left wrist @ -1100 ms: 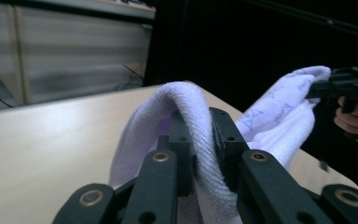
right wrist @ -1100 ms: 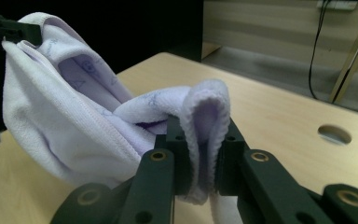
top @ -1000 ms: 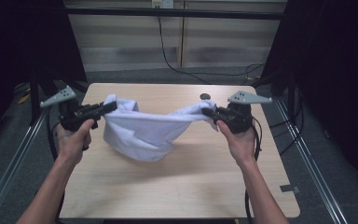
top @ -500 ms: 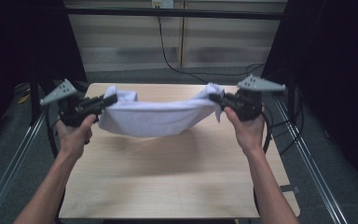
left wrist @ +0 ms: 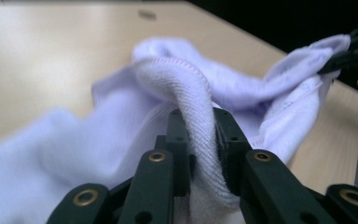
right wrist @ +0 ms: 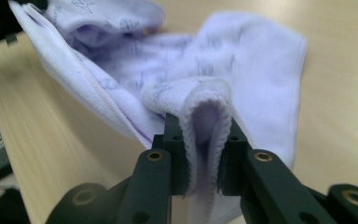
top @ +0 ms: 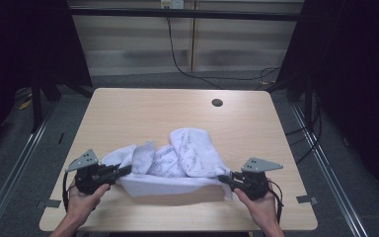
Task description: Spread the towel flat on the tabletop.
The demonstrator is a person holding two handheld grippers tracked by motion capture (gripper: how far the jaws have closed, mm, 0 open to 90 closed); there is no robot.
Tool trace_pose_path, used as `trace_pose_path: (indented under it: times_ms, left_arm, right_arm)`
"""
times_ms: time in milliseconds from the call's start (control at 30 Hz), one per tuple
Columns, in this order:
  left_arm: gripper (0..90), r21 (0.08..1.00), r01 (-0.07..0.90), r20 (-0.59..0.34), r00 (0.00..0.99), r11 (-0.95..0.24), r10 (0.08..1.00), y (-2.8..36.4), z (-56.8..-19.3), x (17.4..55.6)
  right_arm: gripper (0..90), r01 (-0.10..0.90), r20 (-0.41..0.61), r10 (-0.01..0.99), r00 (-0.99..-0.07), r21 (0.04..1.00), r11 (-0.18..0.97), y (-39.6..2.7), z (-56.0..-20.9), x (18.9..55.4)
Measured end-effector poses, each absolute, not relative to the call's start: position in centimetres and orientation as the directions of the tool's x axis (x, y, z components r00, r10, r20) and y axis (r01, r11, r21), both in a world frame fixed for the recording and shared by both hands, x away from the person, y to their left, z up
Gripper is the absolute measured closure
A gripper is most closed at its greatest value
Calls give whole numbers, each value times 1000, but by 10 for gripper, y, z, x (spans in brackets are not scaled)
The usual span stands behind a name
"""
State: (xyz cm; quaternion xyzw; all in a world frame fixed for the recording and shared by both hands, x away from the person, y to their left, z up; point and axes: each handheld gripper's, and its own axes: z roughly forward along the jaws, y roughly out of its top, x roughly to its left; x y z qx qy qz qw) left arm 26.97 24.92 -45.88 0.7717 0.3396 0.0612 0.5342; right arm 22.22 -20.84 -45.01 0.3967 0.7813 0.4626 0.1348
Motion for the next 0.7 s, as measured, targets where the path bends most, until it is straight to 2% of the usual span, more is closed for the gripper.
trace_pose_path:
  times_ms: [133, 200, 333, 367, 467, 533, 600, 700]
  left_arm:
    - [733, 828, 527, -335, 738, -191, 586, 260, -477, 260]
    - [703, 819, 541, -351, 736, -191, 579, 264, -477, 255]
    - [577, 837, 524, -359, 743, -157, 565, 271, -468, 252]
    - [556, 843, 519, -360, 741, -142, 567, 273, -464, 253]
    - [517, 859, 500, -358, 738, -107, 572, 275, -451, 265]
    - [514, 865, 487, -341, 747, -120, 570, 270, -444, 277]
    - [549, 870, 480, -327, 733, -113, 596, 263, -445, 289]
    - [548, 849, 510, -332, 721, -140, 609, 249, -457, 310]
  right_arm:
    - [683, 540, 188, 737, -649, 796, 273, -216, -465, 207]
    - [581, 549, 192, 725, -661, 783, 293, -217, -469, 198]
    - [381, 532, 195, 707, -680, 794, 293, -221, -461, 185]
    - [362, 531, 200, 704, -681, 797, 287, -221, -459, 184]
    - [336, 499, 188, 701, -688, 824, 268, -226, -447, 189]
    - [355, 497, 204, 706, -679, 835, 236, -229, -442, 200]
    - [386, 509, 205, 719, -664, 828, 235, -230, -447, 218]
    - [400, 543, 174, 742, -647, 789, 288, -222, -463, 246]
